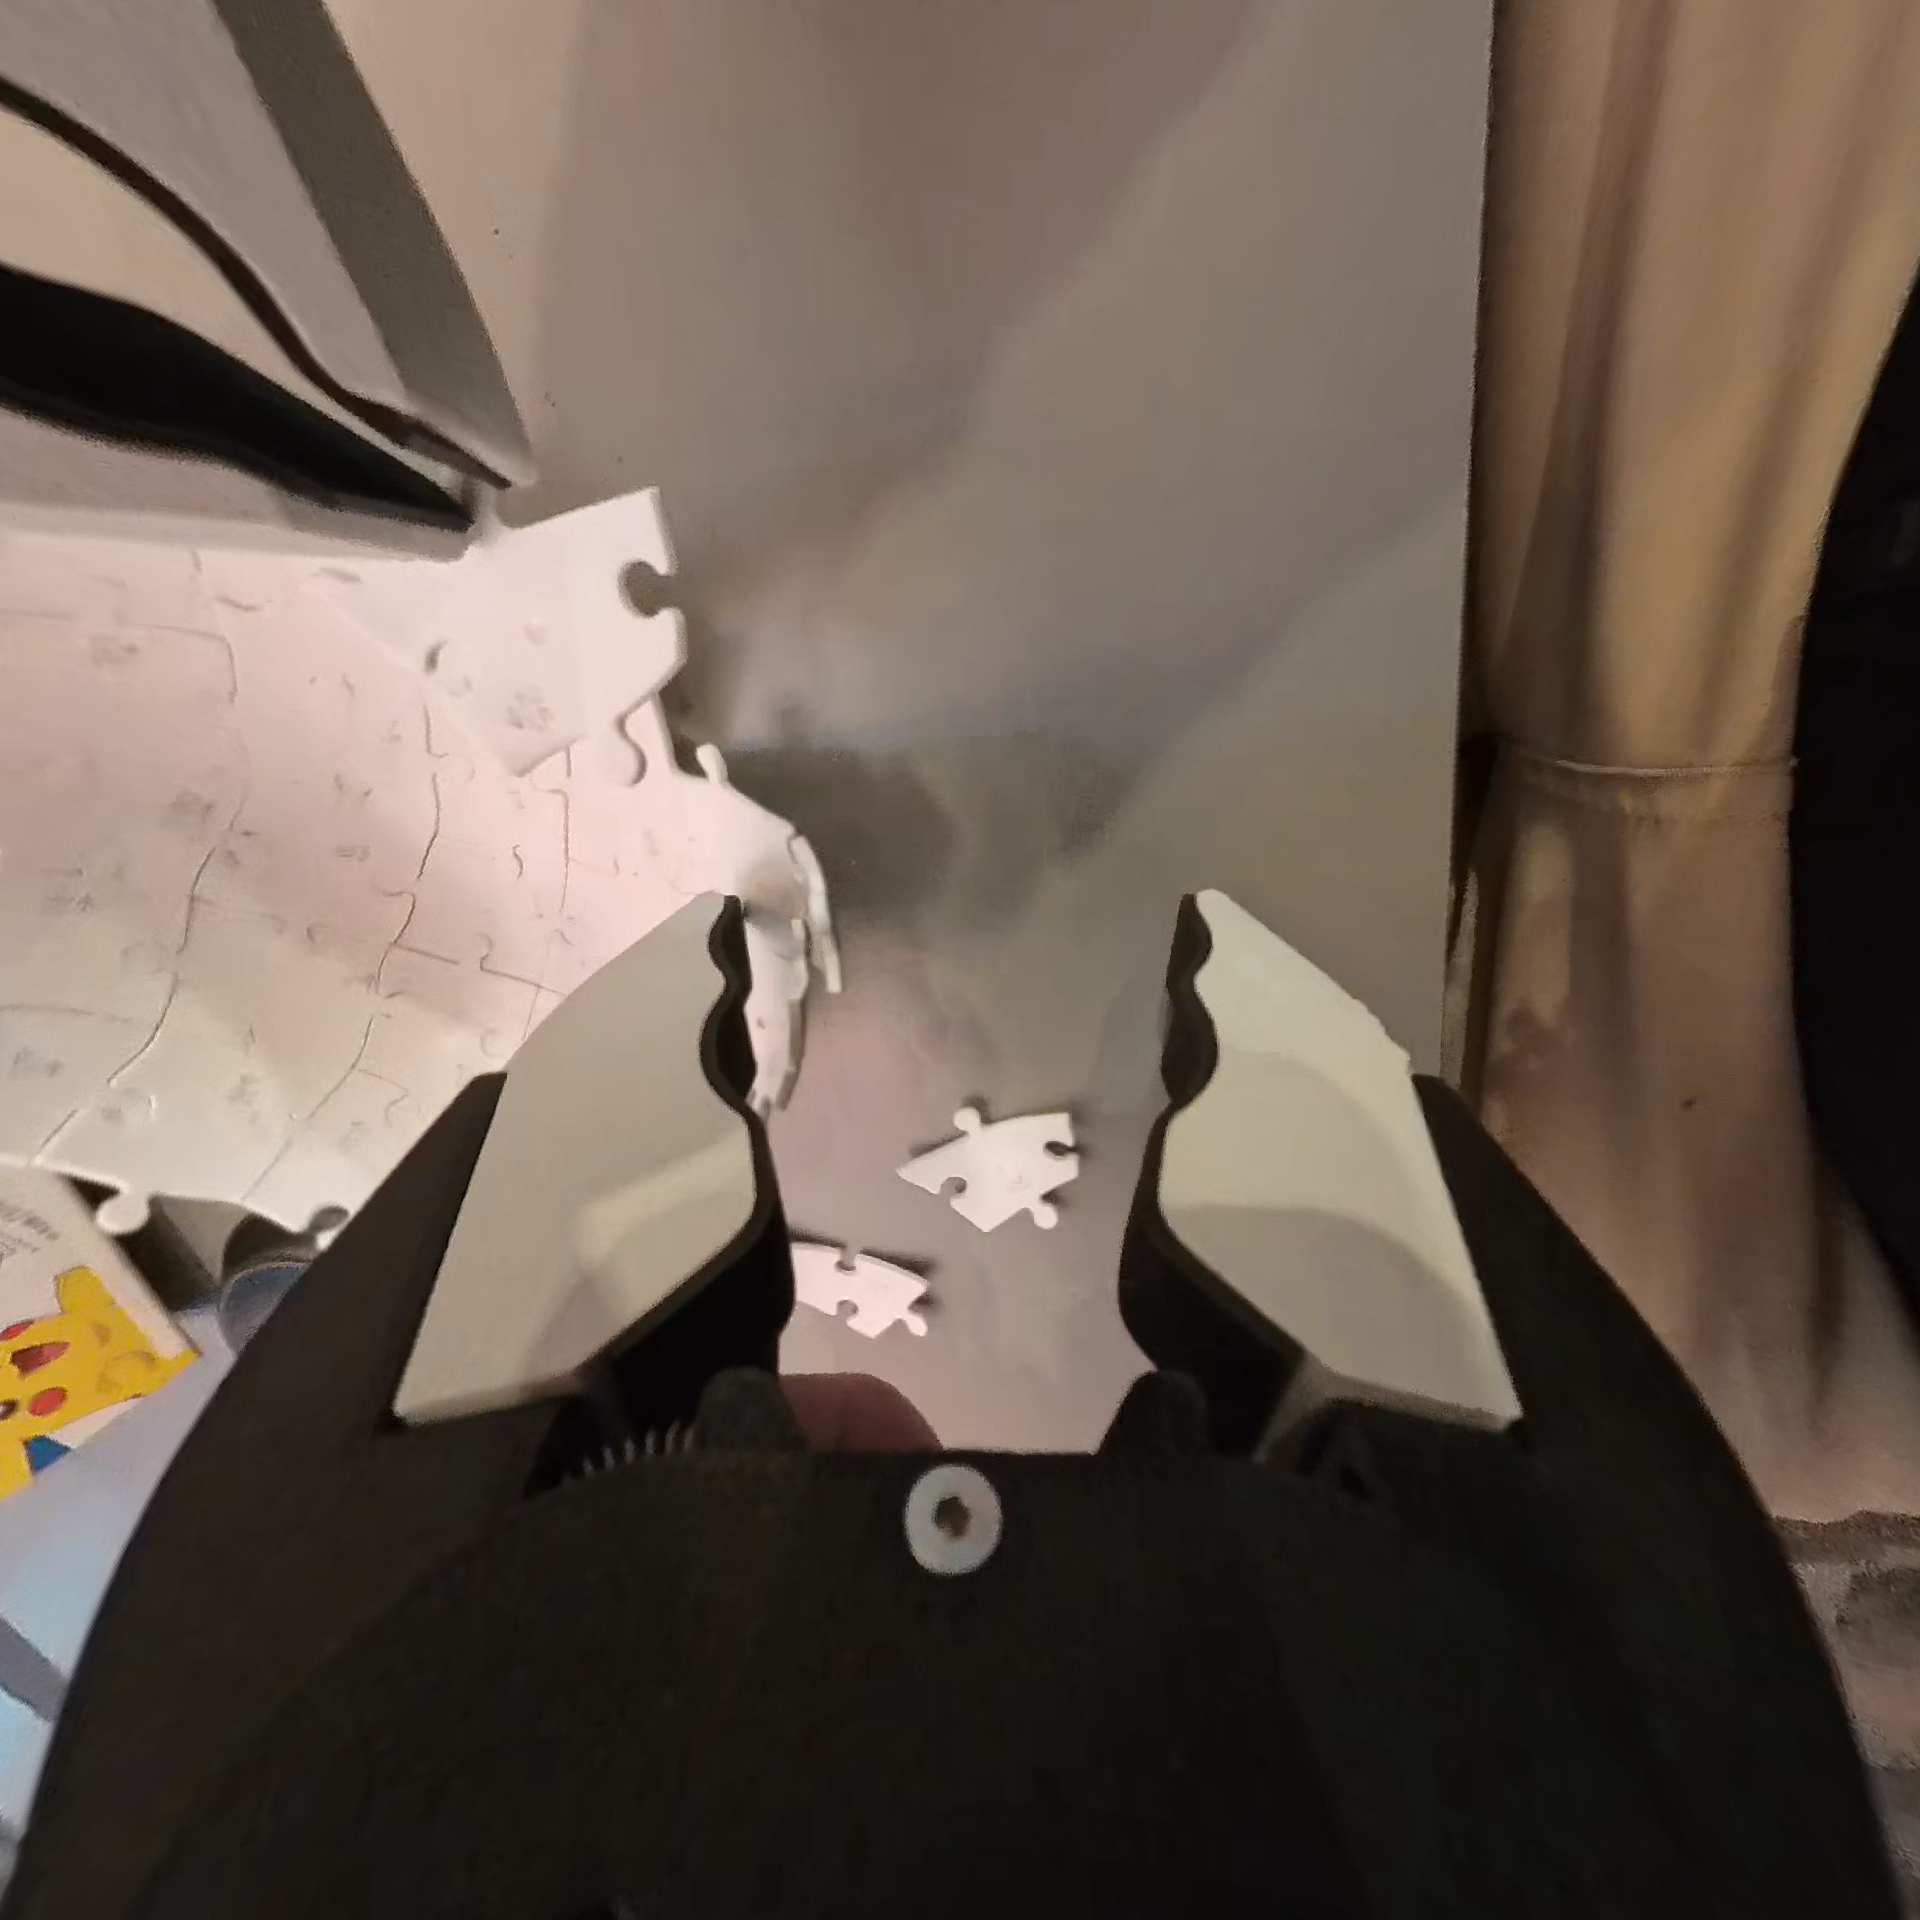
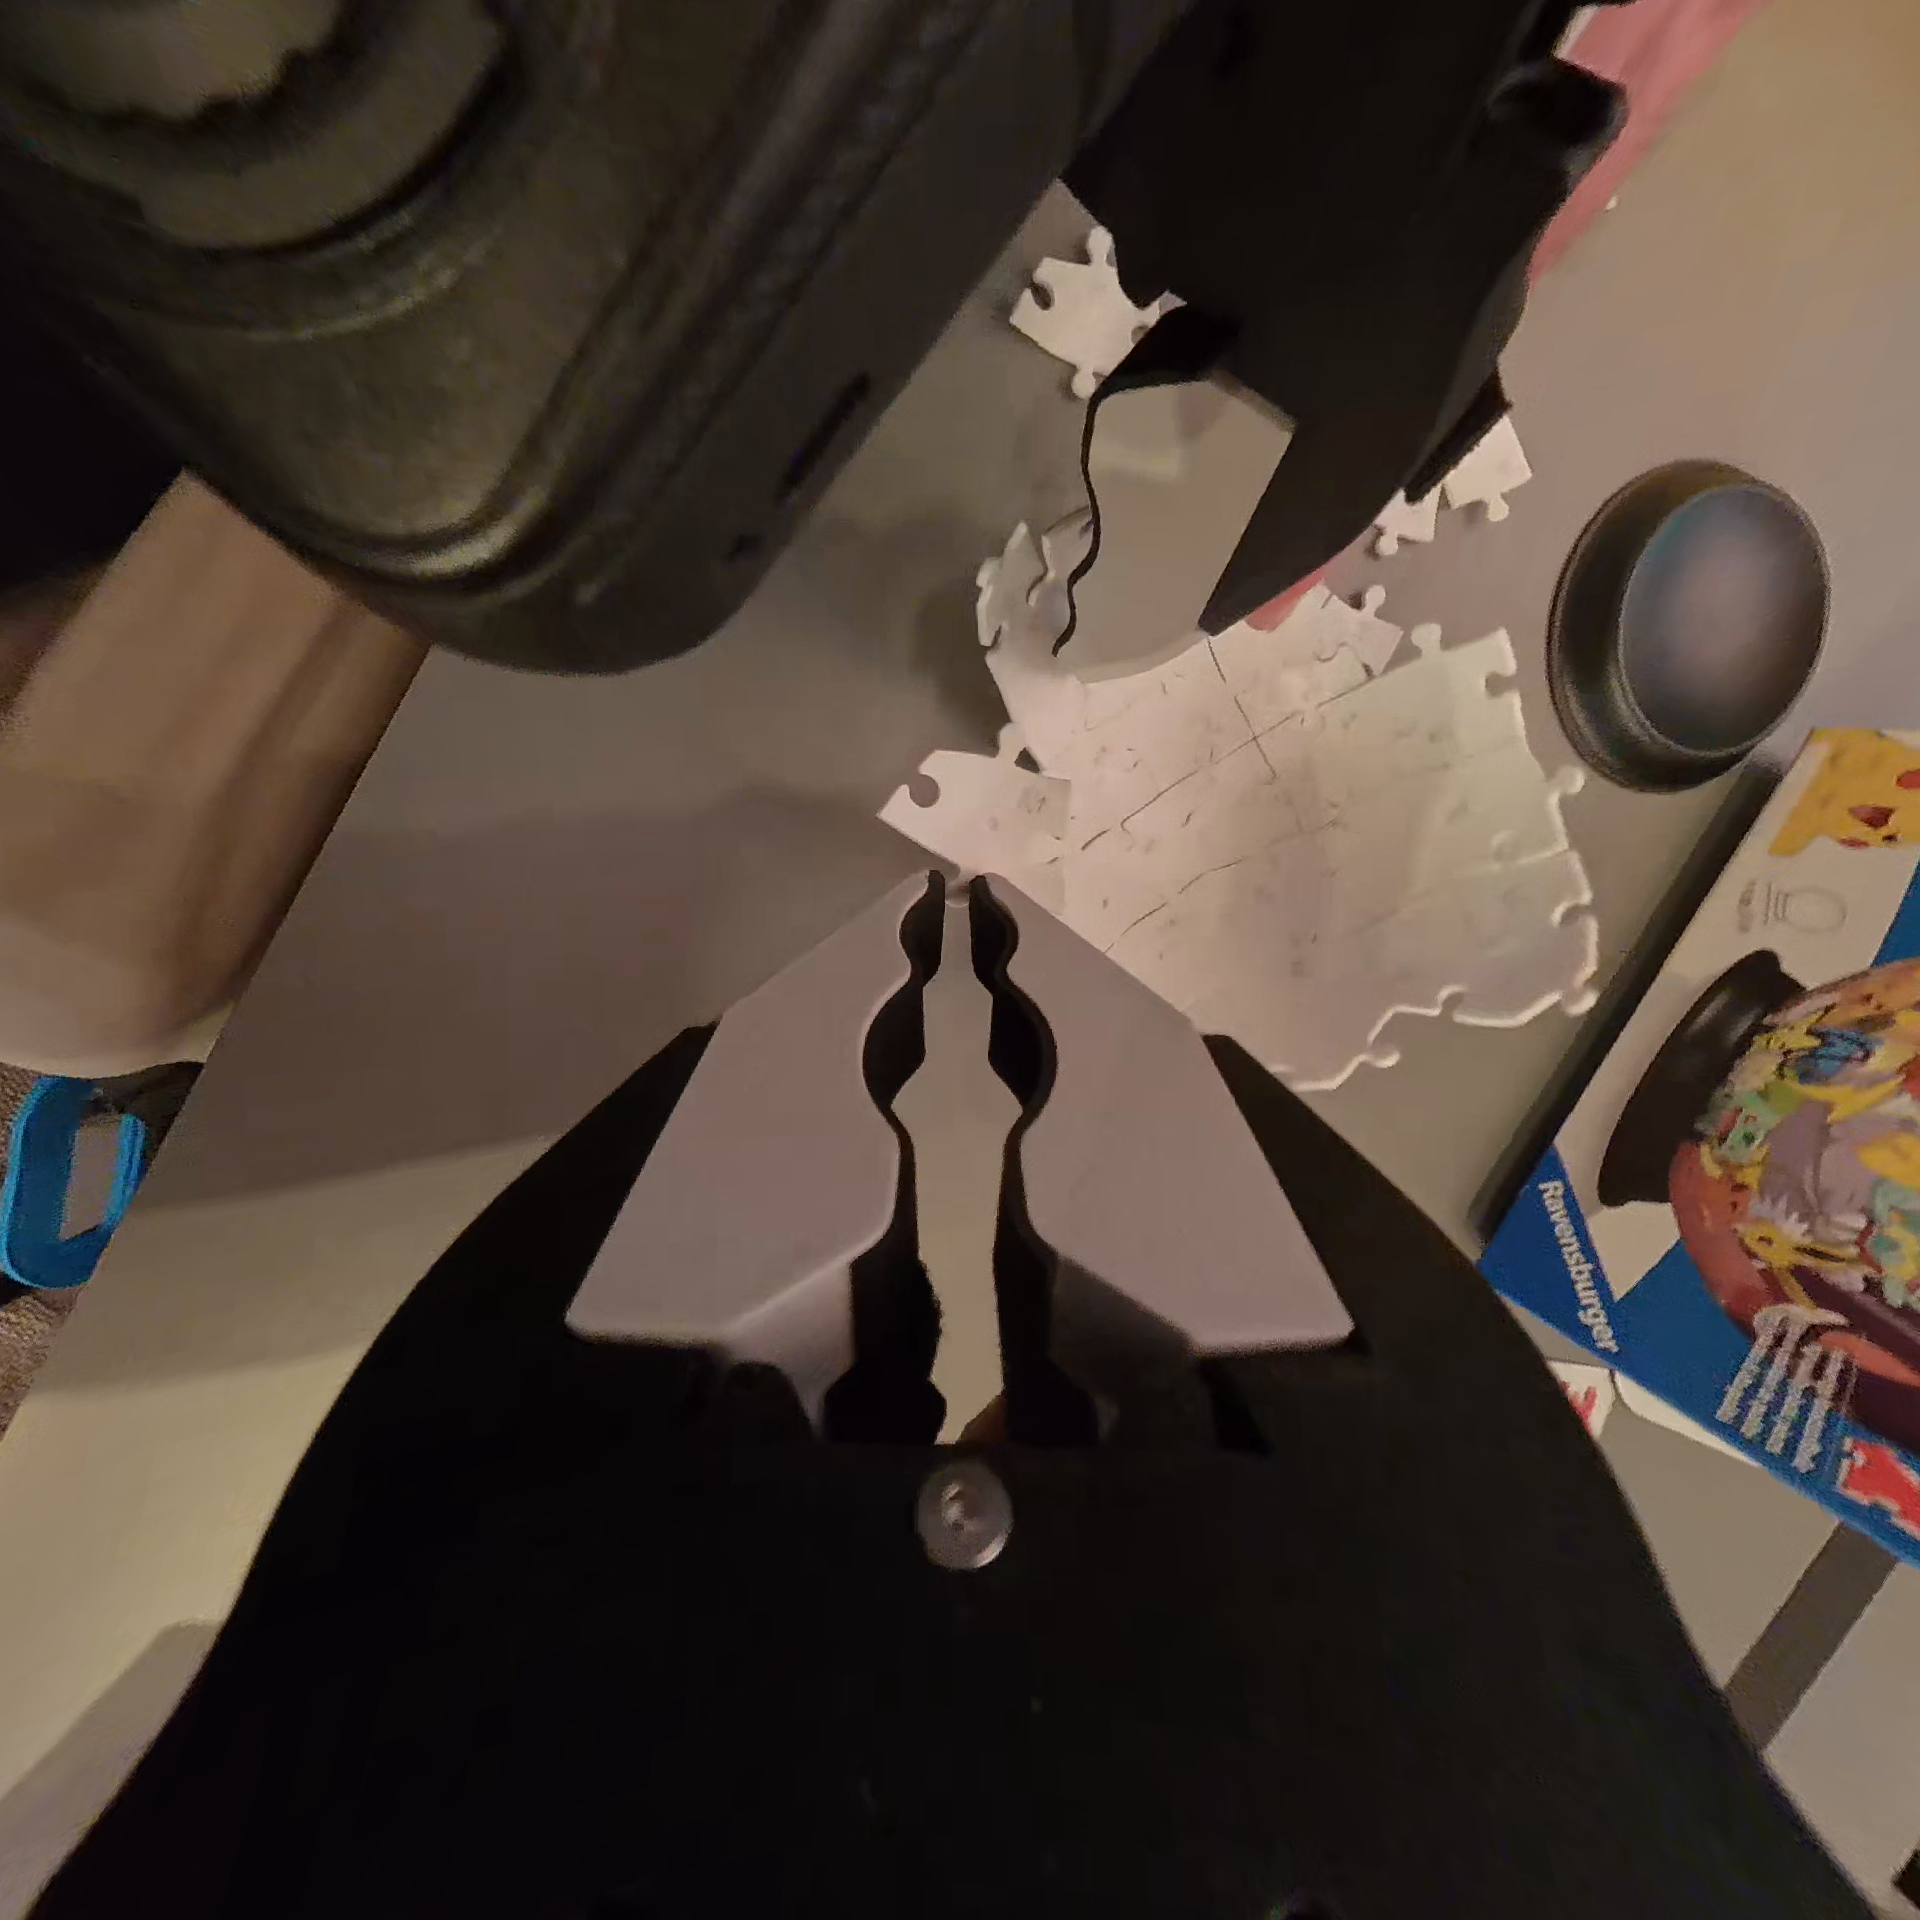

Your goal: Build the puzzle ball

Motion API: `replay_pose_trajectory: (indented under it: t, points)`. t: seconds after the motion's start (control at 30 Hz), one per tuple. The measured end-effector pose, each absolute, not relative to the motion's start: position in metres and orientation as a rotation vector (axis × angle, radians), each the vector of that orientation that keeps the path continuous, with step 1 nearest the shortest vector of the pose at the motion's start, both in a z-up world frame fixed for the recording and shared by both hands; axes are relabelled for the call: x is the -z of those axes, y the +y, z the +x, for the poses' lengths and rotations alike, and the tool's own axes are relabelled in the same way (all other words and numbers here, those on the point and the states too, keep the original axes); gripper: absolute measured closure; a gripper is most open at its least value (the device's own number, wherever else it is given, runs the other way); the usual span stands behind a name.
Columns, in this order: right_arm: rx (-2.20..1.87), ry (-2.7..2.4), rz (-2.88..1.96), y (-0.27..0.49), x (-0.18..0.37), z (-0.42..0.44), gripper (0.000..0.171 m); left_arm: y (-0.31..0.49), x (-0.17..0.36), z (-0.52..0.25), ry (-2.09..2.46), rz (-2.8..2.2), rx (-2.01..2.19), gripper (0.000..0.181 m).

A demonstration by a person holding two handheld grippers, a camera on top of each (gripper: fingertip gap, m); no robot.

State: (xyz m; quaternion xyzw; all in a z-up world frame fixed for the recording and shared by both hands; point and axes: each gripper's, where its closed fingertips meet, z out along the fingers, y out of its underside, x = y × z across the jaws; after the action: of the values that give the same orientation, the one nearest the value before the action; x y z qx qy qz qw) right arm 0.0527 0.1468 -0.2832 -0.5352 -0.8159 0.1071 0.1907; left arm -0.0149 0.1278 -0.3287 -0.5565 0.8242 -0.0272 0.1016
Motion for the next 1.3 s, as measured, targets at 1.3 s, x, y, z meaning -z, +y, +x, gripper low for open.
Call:
replay_pose_trajectory:
  t: [1.3]
  points:
    - [-0.318,-2.946,-1.069,0.130,0.304,0.000,0.168,0.116,0.332,-0.046,2.138,-1.675,0.289,0.103]
